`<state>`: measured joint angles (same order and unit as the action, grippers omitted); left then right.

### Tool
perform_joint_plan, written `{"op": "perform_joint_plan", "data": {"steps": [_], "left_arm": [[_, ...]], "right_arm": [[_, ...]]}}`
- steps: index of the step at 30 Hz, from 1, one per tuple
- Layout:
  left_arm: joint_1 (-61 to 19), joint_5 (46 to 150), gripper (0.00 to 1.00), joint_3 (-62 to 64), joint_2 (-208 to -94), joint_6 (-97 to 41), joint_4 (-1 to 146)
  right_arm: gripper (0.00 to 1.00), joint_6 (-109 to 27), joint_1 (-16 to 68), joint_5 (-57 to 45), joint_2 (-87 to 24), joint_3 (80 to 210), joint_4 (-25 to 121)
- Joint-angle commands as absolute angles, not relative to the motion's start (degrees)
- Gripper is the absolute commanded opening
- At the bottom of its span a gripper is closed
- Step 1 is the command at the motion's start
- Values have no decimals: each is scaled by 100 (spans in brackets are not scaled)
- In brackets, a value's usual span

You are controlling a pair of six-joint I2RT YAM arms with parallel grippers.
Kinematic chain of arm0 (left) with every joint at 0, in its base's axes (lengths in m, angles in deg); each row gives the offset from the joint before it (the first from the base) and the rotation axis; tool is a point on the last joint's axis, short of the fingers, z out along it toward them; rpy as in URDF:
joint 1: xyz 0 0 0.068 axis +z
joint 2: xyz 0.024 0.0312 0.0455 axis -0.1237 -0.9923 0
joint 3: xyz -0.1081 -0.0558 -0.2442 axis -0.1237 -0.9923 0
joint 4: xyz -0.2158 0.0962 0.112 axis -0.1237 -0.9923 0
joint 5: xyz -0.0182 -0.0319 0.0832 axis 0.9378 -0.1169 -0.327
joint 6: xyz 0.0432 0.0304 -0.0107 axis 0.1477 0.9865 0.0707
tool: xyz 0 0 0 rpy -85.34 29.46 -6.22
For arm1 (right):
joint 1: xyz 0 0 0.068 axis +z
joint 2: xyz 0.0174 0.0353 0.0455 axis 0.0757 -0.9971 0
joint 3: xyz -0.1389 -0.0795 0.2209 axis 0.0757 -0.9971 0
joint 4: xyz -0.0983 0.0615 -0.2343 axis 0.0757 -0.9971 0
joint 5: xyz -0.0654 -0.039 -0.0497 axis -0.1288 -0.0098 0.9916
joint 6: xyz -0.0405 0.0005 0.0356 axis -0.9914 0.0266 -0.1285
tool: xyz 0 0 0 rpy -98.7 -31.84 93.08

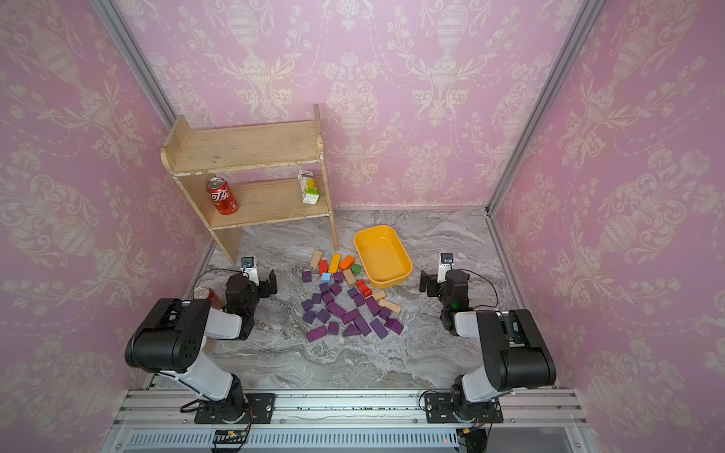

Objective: Pick purple bricks into the storage bin
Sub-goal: Pick up the building block from the center of the board.

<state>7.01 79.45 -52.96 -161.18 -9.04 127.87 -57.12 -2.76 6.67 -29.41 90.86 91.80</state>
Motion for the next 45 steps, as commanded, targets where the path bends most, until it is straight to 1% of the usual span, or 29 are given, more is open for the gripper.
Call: {"op": "perform_joint_plan", "data": {"steps": [1,7,12,27,30,33,38,41,45], "left_arm": [[749,8026,99,-5280,-16127,-1028,12859],[755,8067,99,-5199,-16121,-1038,12696],[768,7336,99,-5242,-16133,-1290,12805],[764,7323,99,-5237,-16140,-1278,12809],[764,7328,99,-5248,-16141,-1278,12820],[764,7419,99,-5235,-16139,-1243,12787],[715,7235,99,-5290,-16102,-1204,12893],[620,7006,99,-5371,-15695,-1151,12708],[372,6474,99,-5350,-14952,-989,12106]], "right_arm": [[100,-5721,-305,625,-2906,9195,9194],[100,-5722,-305,626,-2906,9189,9192],[100,-5674,-408,449,-2910,9204,9174],[100,-5685,-379,481,-2913,9198,9176],[98,-5725,-328,575,-2890,9198,9183],[100,-5740,-316,564,-2886,9204,9145],[100,-5841,-106,1009,-2530,9124,9030],[100,-6035,155,1326,-2414,9418,8365],[100,-5851,296,1431,-2408,10243,6705]]}}
